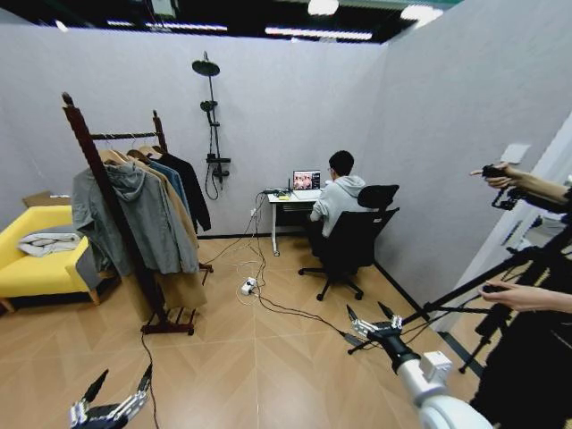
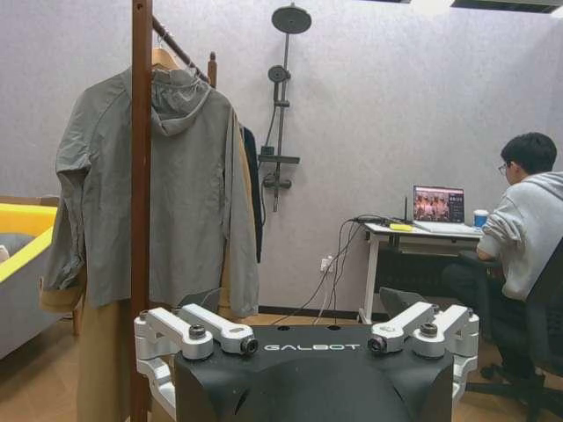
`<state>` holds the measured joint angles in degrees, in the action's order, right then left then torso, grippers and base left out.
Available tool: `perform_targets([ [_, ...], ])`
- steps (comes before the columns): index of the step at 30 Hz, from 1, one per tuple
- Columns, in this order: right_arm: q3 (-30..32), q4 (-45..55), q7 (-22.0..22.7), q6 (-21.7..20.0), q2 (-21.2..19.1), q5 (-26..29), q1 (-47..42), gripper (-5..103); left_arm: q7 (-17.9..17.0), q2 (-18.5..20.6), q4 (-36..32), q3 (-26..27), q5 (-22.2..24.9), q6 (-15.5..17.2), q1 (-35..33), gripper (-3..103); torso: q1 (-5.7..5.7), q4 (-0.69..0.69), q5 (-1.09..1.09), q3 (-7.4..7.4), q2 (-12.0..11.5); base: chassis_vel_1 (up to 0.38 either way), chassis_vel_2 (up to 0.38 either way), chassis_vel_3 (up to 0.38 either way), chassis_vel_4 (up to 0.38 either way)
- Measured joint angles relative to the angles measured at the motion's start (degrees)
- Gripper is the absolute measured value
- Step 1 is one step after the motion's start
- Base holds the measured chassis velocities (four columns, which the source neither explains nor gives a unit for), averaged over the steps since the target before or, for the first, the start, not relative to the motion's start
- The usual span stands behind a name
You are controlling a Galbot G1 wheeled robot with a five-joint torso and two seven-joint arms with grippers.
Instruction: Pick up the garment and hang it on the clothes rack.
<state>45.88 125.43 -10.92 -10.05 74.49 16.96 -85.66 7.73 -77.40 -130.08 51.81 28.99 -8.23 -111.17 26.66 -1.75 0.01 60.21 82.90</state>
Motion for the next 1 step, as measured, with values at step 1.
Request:
perform_targets([
  [1,0.0,-0.1,0.0,0.3,0.0,-0.2,0.0,100,0.0,0.0,0.0,0.0,0.0,0.0,0.0,100,0.0,0.0,-0.01,0.0,0.0,0.0,0.0,0.0,0.0],
])
